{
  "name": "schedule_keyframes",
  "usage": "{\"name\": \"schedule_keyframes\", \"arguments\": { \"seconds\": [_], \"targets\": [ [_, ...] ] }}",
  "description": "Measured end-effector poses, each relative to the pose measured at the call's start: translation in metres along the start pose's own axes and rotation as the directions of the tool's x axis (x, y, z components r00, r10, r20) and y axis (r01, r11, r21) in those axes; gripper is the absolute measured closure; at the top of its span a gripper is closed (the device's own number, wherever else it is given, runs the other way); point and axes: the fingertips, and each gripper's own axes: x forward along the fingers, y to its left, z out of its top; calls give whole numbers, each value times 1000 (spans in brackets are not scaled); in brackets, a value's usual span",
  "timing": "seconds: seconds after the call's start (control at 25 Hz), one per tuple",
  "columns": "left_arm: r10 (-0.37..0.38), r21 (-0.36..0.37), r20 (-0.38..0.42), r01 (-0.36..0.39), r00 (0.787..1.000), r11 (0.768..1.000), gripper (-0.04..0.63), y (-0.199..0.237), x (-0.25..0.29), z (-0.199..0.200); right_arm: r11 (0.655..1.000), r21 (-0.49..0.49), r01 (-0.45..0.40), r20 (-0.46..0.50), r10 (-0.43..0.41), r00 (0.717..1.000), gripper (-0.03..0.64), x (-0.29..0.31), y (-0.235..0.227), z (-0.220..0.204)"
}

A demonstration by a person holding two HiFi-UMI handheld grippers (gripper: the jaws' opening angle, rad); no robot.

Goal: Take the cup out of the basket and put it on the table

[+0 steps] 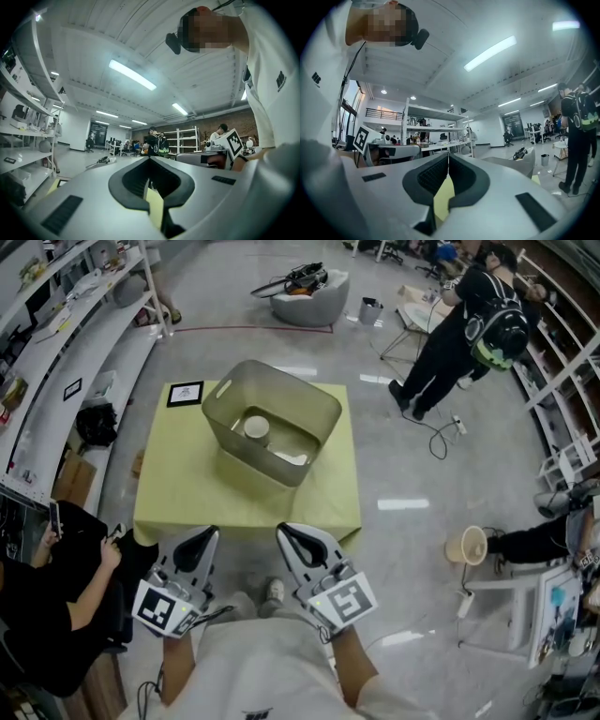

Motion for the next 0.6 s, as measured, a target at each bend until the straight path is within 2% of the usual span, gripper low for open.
{"name": "schedule_keyframes", "arguments": {
  "seconds": [0.28,0.6],
  "targets": [
    [1,-1,-5,-1,1000,1000,595,34,18,-1,1000,0,0,-14,0,1000,606,34,-17,-4],
    [-55,-16,-10,55,998,998,595,87,55,-9,998,-2,57,-17,-57,998,606,85,-49,-10]
  ]
}}
